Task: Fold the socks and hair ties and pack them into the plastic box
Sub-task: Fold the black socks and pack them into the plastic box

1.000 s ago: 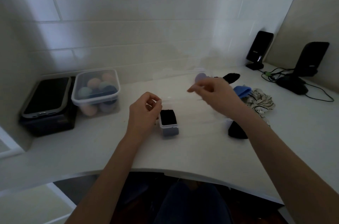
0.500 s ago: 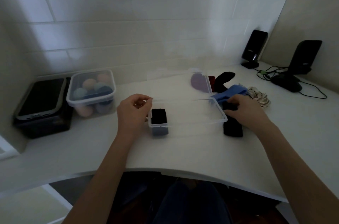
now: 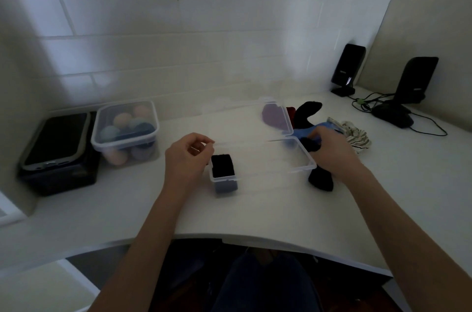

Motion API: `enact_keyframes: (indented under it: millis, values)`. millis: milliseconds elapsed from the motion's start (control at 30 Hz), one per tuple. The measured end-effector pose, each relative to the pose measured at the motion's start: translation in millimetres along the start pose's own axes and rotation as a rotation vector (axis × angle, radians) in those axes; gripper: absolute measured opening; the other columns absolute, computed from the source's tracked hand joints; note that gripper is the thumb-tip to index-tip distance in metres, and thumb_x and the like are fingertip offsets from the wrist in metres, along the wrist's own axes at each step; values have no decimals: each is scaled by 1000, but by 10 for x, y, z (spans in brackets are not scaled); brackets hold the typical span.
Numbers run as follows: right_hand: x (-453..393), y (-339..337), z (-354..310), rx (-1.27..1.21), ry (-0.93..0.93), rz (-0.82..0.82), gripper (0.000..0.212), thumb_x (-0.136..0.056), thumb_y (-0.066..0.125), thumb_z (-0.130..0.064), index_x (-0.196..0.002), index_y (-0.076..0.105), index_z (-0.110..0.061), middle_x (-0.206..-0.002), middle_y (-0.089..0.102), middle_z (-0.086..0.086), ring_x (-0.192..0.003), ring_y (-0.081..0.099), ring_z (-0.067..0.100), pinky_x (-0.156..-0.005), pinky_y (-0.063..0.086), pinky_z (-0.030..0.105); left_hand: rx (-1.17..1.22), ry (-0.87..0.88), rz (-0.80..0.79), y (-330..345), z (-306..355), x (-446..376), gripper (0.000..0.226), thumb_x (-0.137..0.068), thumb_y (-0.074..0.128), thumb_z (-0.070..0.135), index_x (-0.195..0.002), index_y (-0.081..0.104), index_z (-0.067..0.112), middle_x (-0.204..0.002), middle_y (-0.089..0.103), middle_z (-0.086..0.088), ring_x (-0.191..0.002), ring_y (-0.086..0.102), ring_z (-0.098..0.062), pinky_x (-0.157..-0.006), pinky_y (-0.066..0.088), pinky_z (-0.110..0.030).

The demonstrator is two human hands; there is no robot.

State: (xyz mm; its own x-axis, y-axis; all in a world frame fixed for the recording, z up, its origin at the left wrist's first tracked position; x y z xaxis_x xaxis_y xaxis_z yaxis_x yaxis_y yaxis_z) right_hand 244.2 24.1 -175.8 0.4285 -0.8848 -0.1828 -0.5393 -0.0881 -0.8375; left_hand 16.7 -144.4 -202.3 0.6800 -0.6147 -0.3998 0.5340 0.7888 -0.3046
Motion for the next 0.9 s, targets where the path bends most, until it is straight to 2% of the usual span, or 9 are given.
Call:
enact_keyframes:
  millis: [167,233,333,400,533,600,667,733,900]
  values:
    - [-101,-290,-158,-525,107,160,28,-78,60,-8,-103,57,-19,-86,66,10,-60,58,11,-41,43,14,-43,33,-2,7,0,-17,14,-76,66,10,-71,67,23,-57,56,7,-45,46,-4,-47,36,-13]
    - [-82,-363,-299,-667,57,181,31,-78,55,-6,-102,59,-24,-84,71,4,-57,63,13,-39,45,13,-82,48,10,9,15,-20,14,-74,66,11,-68,65,24,-55,52,9,-46,42,-6,-49,35,-18]
    - [-5,-367,-501,-868,-56,173,37,-80,51,0,-89,60,-34,-70,73,-8,-55,66,13,-46,52,22,-167,162,28,19,132,-28,9,-74,65,19,-69,63,26,-58,52,10,-51,43,-7,-53,36,-24]
    - [9,-310,-620,-1041,-111,68,36,-84,47,7,-96,61,-24,-69,72,-4,-58,65,15,-52,53,24,-154,272,-4,66,320,-65,6,-76,62,31,-71,63,29,-62,58,15,-54,49,-4,-54,40,-20]
    - [-12,-130,-802,-1319,-108,-160,32,-90,43,8,-119,50,-4,-102,66,26,-87,66,29,-76,55,38,-7,174,-387,291,662,-221,30,-76,63,52,-95,70,30,-78,67,24,-76,61,14,-64,42,-1]
    - [-23,-38,-844,-1357,-113,-200,34,-92,43,7,-124,47,-1,-110,61,28,-94,63,32,-80,55,38,-10,121,-515,422,671,-270,29,-76,66,47,-95,71,27,-84,72,16,-79,65,9,-68,46,-6]
    - [-38,35,-833,-1355,-124,-195,33,-91,47,6,-124,48,-2,-103,64,19,-91,65,26,-78,56,30,92,47,-496,494,611,-302,22,-79,70,27,-97,71,14,-89,75,-1,-83,69,-7,-77,53,-22]
    - [-57,75,-772,-1233,-147,-195,31,-90,54,0,-121,53,-6,-105,67,11,-100,65,23,-89,52,31,255,-32,-461,502,541,-307,19,-79,71,14,-96,70,7,-91,74,-11,-82,71,-17,-75,56,-30]
    - [-16,168,-675,-1027,-168,-351,35,-86,64,-15,-121,60,-13,-113,68,10,-105,65,23,-94,50,39,355,-32,-476,461,473,-314,8,-81,69,22,-89,70,25,-84,75,2,-81,72,-13,-66,55,-21]
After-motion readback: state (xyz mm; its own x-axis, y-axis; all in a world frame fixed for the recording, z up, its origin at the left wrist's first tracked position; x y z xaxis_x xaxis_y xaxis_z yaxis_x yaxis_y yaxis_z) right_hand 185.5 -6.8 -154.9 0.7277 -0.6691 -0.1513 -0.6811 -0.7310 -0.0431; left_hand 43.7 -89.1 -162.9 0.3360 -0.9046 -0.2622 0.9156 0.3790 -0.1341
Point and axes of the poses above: each hand's wrist, its own x-axis away from the middle knuckle, its own y-axis out of the palm, z = x × y, the point moved 1 cm from there along -x, towards the middle knuckle
